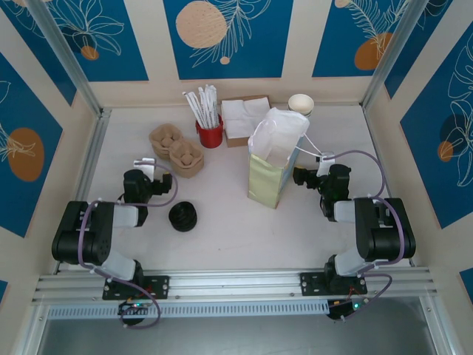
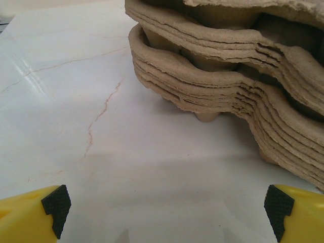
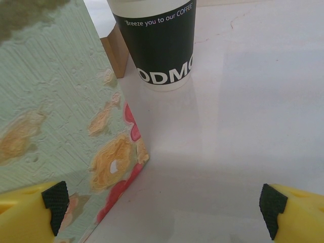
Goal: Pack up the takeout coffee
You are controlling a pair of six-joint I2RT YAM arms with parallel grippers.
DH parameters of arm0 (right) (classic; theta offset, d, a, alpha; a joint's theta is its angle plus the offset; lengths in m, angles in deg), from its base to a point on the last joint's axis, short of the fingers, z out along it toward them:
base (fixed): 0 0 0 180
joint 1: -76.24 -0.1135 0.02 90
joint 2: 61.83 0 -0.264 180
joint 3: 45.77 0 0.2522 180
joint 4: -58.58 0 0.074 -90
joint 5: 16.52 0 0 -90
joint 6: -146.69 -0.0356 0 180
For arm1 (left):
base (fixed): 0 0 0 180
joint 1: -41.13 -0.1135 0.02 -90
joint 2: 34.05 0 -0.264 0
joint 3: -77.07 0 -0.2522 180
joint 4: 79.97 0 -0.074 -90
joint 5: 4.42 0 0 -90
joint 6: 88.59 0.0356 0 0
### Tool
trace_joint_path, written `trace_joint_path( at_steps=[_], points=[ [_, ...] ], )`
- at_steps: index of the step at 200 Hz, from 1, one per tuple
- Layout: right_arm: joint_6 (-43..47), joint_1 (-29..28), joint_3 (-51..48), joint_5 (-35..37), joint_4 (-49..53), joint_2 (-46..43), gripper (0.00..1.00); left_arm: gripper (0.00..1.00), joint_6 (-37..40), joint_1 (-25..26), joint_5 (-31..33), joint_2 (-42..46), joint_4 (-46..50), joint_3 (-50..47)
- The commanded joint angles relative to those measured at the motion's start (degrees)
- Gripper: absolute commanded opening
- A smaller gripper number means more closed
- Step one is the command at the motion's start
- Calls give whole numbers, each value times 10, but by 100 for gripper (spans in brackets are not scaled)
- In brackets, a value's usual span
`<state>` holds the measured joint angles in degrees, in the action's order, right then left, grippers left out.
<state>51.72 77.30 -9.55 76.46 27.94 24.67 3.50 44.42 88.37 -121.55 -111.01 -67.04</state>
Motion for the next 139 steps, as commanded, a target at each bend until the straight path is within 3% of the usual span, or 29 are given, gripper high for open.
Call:
trace_joint_path(
  at_steps=[1,21,45,84,112,139],
  points=[
    [-7,-4,13,-5,-20,8,99,99,6,5,-13,-4,-21,11],
    [-9,-1,11,-11,-25,6,99,99,8,5,-13,1,-28,8],
    [-27,12,12,-9,10,-30,99,99,5,7,4,66,60,28],
    [-90,52,49,61,204,-144,99,99,-8,9,60,246,208,42],
    [-164,83,112,107,387,-219,99,99,-85,9,144,382,407,112],
    [-261,108,228,107,574,-233,99,99,-180,9,193,423,644,244]
  ],
)
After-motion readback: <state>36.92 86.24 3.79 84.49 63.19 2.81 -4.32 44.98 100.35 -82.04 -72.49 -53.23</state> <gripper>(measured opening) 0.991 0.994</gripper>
